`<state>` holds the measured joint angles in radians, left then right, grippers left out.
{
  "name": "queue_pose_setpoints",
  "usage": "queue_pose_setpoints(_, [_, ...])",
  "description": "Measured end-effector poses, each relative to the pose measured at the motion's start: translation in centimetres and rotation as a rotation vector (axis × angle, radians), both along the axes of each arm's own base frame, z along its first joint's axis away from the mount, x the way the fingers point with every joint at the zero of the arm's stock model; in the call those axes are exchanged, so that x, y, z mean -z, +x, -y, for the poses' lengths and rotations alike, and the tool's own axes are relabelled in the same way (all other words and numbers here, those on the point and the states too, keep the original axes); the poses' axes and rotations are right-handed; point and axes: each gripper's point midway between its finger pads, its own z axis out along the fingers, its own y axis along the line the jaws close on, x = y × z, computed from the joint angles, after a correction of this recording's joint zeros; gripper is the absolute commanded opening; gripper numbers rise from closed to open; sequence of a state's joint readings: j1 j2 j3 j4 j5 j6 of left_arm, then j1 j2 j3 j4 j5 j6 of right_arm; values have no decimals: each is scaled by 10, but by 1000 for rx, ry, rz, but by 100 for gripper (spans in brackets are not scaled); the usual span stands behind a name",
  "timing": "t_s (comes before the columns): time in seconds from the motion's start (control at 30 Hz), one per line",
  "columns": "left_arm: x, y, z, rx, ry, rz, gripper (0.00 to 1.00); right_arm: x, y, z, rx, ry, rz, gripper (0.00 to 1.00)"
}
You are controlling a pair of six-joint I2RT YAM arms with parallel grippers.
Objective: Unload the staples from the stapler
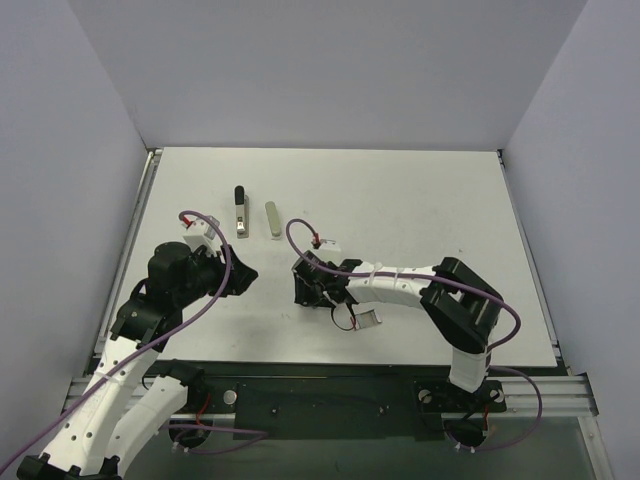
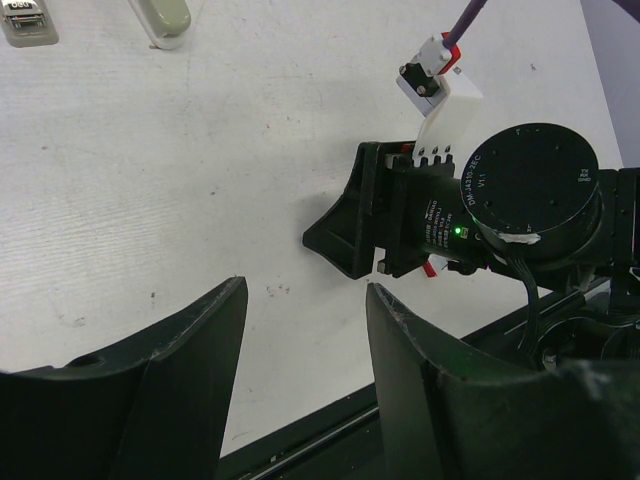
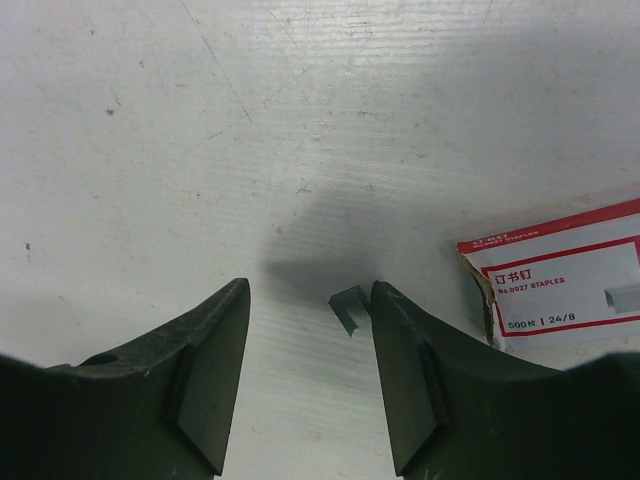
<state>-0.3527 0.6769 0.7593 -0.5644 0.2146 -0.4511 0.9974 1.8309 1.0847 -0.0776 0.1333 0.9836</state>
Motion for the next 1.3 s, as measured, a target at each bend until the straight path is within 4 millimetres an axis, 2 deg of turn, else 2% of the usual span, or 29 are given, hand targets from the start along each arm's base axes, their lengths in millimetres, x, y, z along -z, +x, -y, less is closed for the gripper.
queue_pose_setpoints(0.57, [-1, -1, 0, 2, -2, 4, 61, 3, -11, 7, -91, -138, 54, 41])
queue_pose_setpoints(0.97, [-1, -1, 0, 2, -1, 4, 61, 6, -7, 9, -224, -266, 98, 39])
queue_pose_setpoints(1.3, [-1, -1, 0, 1, -2, 4, 61, 6, -4, 8, -296, -301, 126, 35])
